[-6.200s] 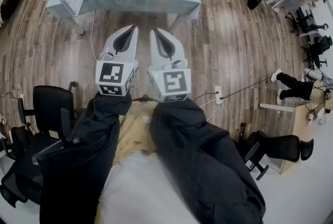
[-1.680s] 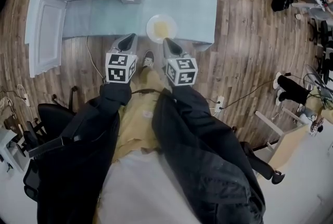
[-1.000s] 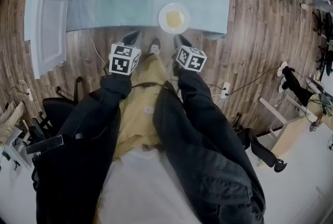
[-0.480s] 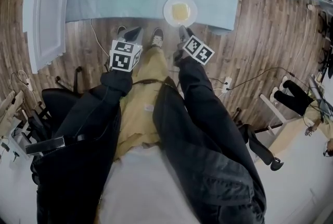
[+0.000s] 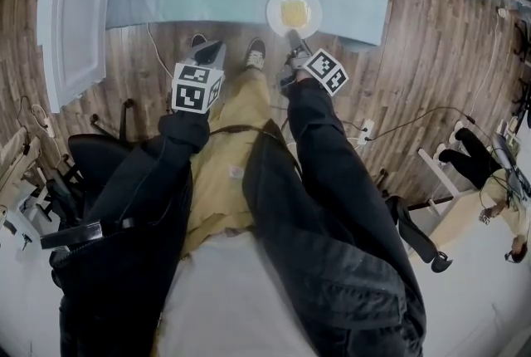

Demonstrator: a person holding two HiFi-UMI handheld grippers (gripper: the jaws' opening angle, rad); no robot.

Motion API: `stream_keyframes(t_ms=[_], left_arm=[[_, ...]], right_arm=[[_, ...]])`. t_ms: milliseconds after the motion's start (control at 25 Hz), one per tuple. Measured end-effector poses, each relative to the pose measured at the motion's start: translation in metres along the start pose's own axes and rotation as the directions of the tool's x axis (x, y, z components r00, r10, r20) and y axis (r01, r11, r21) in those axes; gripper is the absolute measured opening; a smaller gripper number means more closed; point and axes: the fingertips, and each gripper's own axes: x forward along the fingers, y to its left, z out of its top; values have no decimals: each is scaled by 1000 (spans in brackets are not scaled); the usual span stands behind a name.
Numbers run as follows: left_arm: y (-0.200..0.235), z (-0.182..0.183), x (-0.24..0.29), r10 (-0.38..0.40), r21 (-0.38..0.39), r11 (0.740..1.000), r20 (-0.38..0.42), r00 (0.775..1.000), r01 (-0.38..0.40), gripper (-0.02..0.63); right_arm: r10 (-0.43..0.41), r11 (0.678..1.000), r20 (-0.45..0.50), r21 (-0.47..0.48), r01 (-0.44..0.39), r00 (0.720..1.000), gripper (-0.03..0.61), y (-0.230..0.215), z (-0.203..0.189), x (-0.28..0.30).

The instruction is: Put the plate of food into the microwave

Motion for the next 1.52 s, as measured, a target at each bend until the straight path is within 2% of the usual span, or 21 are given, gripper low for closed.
stream_keyframes(t_ms=[120,280,440,560,920,1240,1520], left_arm=[[1,1,-4,3,-14,1000,4,1000,-3,-5],[6,-1,-3,8,-20,1000,9,1000,-7,-5],[8,-1,-5,8,-33,999,13,1000,-8,-4],[11,-2,-6,8,-42,999,15,1000,-8,-5],[30,-1,-13,26,-77,997,26,999,-24,-5],[59,0,-28,47,-124,991,52,998,-40,-3],[96,2,-38,58,-152,987,68,996,-47,-3]], right_arm=[[55,994,19,95,-56,998,74,0,-1,-3],[143,974,58,171,-151,988,35,7,2,-7],[223,955,96,177,-237,970,9,17,7,-12],[233,953,95,177,-246,968,8,18,6,-16],[338,933,-4,130,-335,941,8,49,-16,-9],[384,923,-152,82,-376,911,9,96,-63,14],[409,912,-230,78,-403,883,9,141,-99,42]])
